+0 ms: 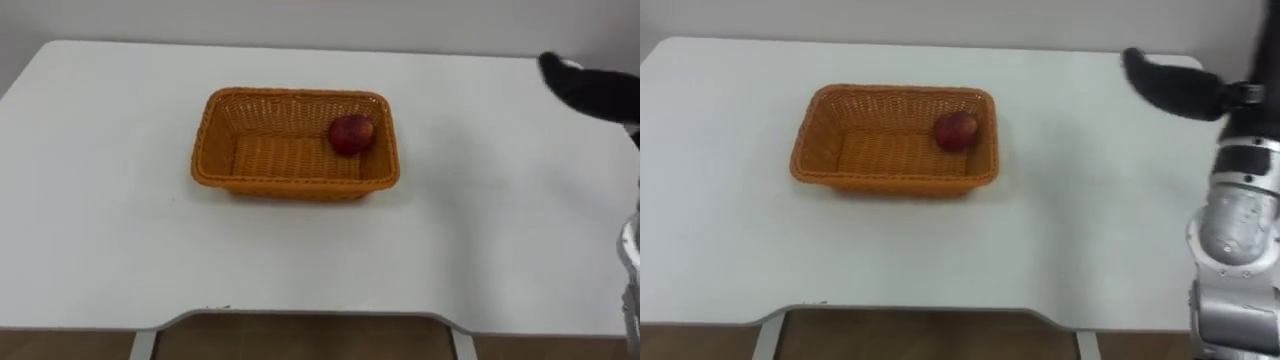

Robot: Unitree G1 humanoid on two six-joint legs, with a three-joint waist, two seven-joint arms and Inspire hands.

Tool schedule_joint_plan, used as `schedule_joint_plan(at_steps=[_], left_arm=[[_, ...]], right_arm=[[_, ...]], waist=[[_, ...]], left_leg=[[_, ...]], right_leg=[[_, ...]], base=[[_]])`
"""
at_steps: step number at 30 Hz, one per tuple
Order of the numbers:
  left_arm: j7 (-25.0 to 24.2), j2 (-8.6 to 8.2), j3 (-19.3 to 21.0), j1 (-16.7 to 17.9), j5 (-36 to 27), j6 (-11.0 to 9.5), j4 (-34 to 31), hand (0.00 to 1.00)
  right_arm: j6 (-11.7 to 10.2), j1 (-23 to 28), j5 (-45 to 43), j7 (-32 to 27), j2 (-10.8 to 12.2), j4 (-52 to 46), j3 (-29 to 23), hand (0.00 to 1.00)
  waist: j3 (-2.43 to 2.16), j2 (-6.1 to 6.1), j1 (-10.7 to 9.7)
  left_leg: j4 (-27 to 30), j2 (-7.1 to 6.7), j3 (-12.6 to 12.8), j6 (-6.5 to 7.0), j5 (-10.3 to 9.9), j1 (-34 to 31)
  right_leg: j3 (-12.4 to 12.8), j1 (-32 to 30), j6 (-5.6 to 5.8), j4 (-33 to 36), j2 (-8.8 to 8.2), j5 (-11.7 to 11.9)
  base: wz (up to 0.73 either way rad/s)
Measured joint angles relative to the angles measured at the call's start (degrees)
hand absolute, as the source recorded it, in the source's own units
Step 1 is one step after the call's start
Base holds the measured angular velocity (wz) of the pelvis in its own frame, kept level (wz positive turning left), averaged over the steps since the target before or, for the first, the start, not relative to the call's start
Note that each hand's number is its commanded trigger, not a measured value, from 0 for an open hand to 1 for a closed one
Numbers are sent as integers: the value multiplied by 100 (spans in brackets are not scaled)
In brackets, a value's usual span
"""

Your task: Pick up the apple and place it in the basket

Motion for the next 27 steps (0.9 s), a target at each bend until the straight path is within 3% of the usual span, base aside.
schedule_joint_plan(at_steps=[6,8,13,18,19,21,23,27], left_arm=[[202,-15,215,60,0,103,-57,0],[199,-11,242,66,2,210,-203,0],[191,-16,365,66,-15,352,-557,0],[190,-18,363,38,-2,467,-677,0],[190,-17,363,45,-3,512,-698,0],[189,-23,338,44,-4,549,-713,0],[159,-71,336,35,168,539,-712,0],[45,-82,350,33,238,543,-703,0]], right_arm=[[19,111,586,-1407,-4,660,-1100,0],[67,204,891,-1893,-26,941,-1453,0],[182,614,1475,-2466,-44,1683,-1684,0],[438,862,1983,-2273,23,3271,-1601,0],[496,985,2226,-2166,62,3682,-1413,0],[586,1082,2464,-1844,79,4513,-1045,0],[741,1076,2632,-1310,213,5580,-825,0],[966,1075,2658,-513,485,6433,-463,0]], waist=[[-17,4,-392],[-1,-17,-410],[-1,-2,-426],[-6,4,-440],[-28,58,-407],[-15,43,-413],[-37,107,-385],[-24,164,-367]], left_leg=[[-18,8,35,0,1,72],[-67,17,105,0,1,62],[-136,20,227,8,5,47],[-136,9,239,15,9,50],[-136,12,240,14,9,48],[-128,12,233,15,9,54],[-125,7,214,15,9,63],[-120,7,234,15,9,68]], right_leg=[[22,28,1,7,2,-1],[117,-6,3,50,14,-3],[242,-94,14,82,16,-10],[286,-108,23,77,16,-11],[302,-108,23,75,16,-11],[298,-99,23,78,14,-11],[279,-79,23,84,8,-11],[286,-88,25,84,7,-17]], base=[[-3],[-17],[-14],[-1],[0],[0],[4],[-2]])
